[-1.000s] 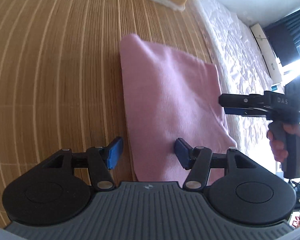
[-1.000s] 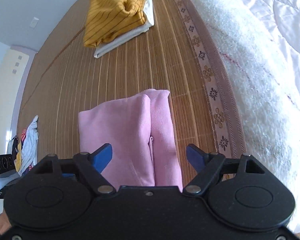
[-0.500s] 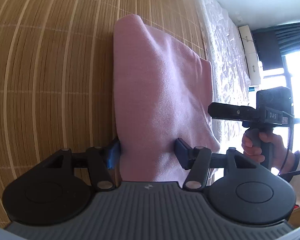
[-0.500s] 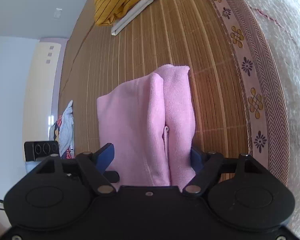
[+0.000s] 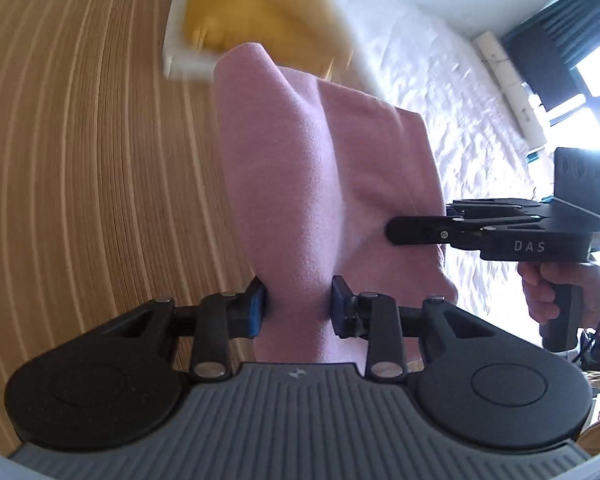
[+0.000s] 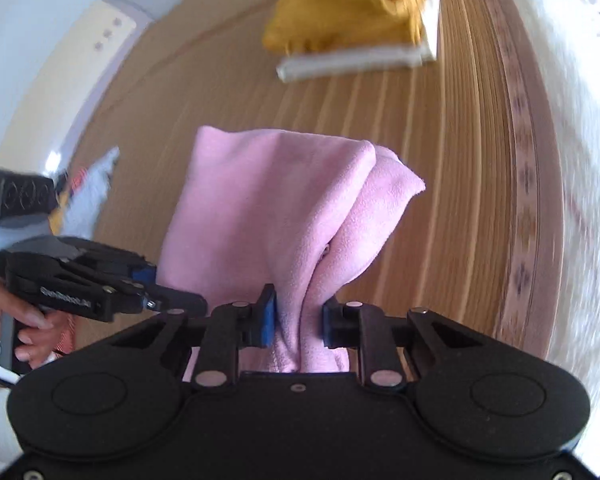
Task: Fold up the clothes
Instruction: 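Grasp the folded pink sweatshirt with both grippers and lift it onto the yellow stack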
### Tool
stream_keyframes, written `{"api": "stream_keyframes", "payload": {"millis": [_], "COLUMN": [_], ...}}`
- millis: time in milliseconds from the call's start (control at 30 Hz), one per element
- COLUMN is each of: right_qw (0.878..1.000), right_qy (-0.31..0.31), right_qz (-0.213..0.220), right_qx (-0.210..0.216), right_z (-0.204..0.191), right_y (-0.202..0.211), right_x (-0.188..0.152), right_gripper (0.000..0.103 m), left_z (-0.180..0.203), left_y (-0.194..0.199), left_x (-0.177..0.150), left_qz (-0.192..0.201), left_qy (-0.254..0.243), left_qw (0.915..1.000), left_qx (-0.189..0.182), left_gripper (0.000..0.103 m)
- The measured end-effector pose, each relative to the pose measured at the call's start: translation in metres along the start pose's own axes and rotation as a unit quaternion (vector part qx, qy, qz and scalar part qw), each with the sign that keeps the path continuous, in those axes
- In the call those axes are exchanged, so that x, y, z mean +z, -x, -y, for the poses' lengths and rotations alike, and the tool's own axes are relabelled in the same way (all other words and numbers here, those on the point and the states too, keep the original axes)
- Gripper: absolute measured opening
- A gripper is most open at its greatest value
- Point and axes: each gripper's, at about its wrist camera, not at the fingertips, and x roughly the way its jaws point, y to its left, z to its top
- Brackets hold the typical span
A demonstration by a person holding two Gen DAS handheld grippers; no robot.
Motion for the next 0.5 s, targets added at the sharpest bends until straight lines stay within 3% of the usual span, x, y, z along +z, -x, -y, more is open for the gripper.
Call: {"api": "stream_keyframes", "payload": {"millis": [133,233,367,500], "right_qw": [0.997,0.992,0.987,0.987], "right_qy": [0.025,0.031,0.035,0.022], "right_qz": [0.074,0.118,0.154,0.161], "right_qx": [0.011,0.019,0.009,-0.008], "right_z": [-0.017,-0.021,-0.007,0.020], "right_y": [0.038,0.056,0.053,0.029], "right_x": [0.069,0.124,0.192,0.235], "right_gripper": [0.023,0.023,0.024,0.024], "left_z": [0.004,0.001,-0.014,-0.041], "left_y": [0.036,0.040,0.013,-0.025], "left_x": [0.081,0.147,0.219,0.258], "left_qz": [0.051,0.066,0.050,0.029], "left_qy": [-0.029,-0.047,-0.051,-0.021], "left_qw": [0.9982,0.9965,0.9973,0.9992], "left_qx": [-0.012,-0.017,-0.015,-0.016], "left_gripper": [0.038,0.038,0.038,0.038]}}
